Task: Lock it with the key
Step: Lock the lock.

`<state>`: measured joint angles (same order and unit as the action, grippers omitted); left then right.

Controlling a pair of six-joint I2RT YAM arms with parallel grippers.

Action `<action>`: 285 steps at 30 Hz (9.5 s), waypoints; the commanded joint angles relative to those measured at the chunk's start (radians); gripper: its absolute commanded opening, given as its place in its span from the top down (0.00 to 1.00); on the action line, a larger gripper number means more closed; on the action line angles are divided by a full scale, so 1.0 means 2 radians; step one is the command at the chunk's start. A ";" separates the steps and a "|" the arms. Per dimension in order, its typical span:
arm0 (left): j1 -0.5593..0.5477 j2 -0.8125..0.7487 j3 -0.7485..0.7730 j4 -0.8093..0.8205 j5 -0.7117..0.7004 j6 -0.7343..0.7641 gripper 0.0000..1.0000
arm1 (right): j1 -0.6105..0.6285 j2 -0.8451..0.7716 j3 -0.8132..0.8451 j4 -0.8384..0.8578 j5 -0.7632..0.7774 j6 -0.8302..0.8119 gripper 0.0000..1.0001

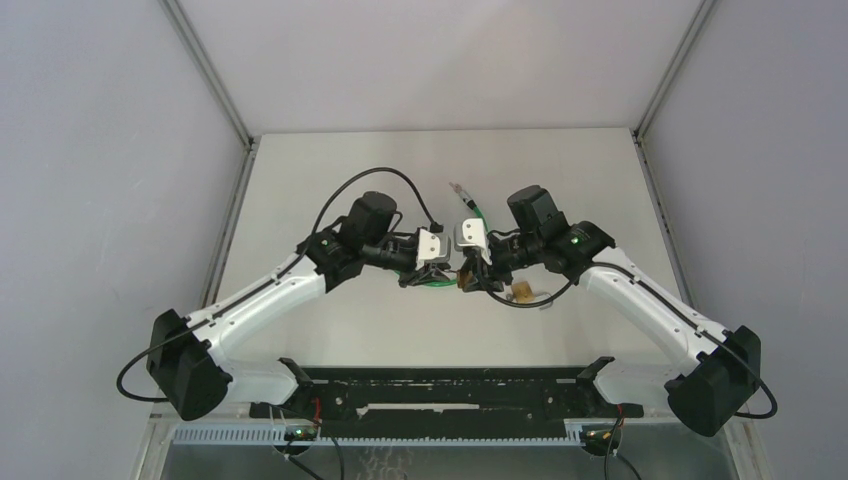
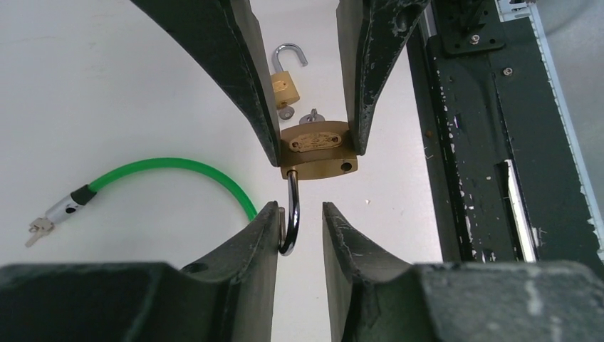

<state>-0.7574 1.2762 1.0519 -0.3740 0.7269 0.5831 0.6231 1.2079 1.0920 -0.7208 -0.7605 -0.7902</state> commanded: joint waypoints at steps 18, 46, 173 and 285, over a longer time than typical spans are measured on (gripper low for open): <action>-0.004 -0.006 -0.018 0.035 -0.012 -0.039 0.91 | -0.007 -0.021 0.002 0.037 0.004 0.016 1.00; 0.020 -0.031 -0.011 0.064 0.038 -0.101 1.00 | -0.023 -0.048 -0.026 0.105 0.048 0.068 0.16; 0.055 -0.053 -0.086 0.179 0.104 -0.192 0.91 | -0.016 -0.051 -0.043 0.099 -0.031 0.058 1.00; -0.059 0.062 -0.146 0.466 0.138 -0.412 1.00 | 0.059 -0.049 0.007 0.166 0.070 0.134 1.00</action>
<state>-0.7631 1.3891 0.7418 0.4023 0.8951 -0.1596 0.6838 1.1069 1.0073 -0.8131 -0.5049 -0.5102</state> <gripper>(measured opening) 0.014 0.223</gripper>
